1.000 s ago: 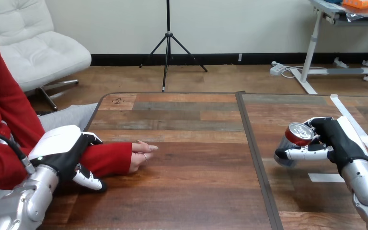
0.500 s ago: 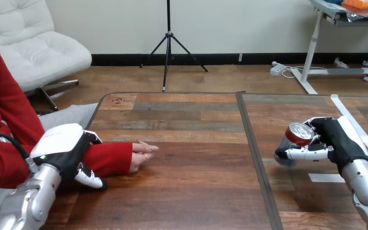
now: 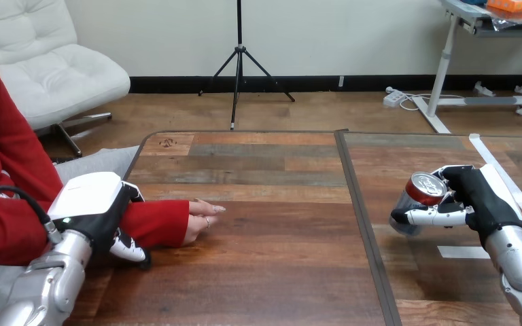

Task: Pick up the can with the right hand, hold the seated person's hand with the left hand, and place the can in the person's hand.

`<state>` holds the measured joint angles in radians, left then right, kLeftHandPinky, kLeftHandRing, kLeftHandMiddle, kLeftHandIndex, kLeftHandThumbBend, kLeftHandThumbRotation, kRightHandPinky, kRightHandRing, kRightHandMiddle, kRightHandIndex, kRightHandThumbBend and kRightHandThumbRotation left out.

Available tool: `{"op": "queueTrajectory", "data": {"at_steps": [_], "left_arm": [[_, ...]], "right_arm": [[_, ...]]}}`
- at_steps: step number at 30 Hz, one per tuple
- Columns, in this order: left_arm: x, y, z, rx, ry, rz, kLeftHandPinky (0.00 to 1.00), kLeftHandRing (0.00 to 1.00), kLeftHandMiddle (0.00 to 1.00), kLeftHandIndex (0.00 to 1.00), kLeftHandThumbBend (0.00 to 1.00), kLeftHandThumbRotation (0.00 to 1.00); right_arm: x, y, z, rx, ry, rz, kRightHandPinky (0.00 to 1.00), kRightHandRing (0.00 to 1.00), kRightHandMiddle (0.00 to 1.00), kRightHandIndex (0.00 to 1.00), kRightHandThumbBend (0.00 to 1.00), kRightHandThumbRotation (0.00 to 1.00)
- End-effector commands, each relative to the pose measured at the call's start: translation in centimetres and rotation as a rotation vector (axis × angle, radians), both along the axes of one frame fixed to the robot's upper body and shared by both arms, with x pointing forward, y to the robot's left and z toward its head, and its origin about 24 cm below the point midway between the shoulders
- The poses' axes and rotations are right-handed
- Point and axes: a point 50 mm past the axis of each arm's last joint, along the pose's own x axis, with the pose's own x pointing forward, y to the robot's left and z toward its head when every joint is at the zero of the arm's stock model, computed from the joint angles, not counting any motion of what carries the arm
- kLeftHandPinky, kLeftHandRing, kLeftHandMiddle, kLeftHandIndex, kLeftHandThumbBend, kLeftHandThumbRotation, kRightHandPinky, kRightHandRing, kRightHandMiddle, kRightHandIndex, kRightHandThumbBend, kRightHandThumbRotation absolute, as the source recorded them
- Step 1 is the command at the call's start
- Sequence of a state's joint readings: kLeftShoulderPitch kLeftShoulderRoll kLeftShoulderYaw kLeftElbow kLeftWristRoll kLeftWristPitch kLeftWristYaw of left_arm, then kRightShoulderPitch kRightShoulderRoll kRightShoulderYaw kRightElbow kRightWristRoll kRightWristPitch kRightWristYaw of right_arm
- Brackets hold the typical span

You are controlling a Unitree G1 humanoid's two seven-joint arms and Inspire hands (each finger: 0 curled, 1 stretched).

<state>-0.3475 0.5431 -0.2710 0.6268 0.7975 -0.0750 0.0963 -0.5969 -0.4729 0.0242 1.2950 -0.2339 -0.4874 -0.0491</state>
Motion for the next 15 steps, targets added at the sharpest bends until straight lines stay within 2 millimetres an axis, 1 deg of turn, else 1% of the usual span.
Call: {"op": "queueTrajectory", "data": {"at_steps": [1,5,9,15], "left_arm": [[1.89,-0.90,2.09,0.020,-0.083,-0.026,0.40,0.42,0.49,0.53,0.77,0.00],[1.99,-1.04,2.04,0.013,-0.078,-0.026,0.40,0.41,0.46,0.49,0.75,0.00],[2.05,-1.16,2.01,-0.002,-0.078,-0.025,0.39,0.39,0.45,0.46,0.73,0.00],[2.16,-1.31,2.00,-0.013,-0.068,-0.025,0.33,0.35,0.42,0.42,0.72,0.00]], "right_arm": [[2.90,0.77,4.78,0.013,-0.196,0.035,0.29,0.33,0.39,0.45,0.84,0.00],[2.90,0.79,4.79,0.007,-0.199,0.034,0.27,0.31,0.38,0.45,0.84,0.00],[2.90,0.79,4.79,0.006,-0.199,0.034,0.27,0.31,0.38,0.45,0.84,0.00],[2.92,0.83,4.78,0.009,-0.198,0.033,0.27,0.31,0.38,0.45,0.84,0.00]]}}
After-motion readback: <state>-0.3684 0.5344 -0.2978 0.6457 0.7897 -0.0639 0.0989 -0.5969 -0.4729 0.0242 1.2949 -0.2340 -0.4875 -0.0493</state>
